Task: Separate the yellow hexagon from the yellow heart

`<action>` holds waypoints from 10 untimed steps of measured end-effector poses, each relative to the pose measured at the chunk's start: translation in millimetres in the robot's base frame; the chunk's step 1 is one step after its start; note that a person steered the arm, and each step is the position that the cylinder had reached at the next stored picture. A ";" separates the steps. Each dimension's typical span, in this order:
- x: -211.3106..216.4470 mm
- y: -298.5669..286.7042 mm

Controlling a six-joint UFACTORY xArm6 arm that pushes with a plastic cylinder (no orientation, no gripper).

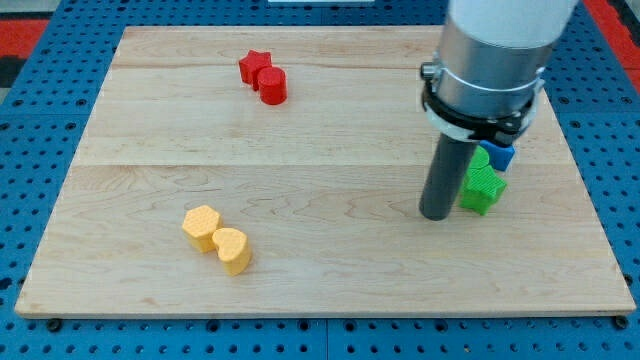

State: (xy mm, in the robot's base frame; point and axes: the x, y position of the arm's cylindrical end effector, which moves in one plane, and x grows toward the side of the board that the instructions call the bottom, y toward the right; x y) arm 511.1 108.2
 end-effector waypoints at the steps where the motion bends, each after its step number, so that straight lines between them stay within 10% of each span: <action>1: -3.8 -17.5; 5: 83.7 -86.9; 10: 74.3 -229.4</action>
State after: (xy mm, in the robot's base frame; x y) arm 585.4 -121.2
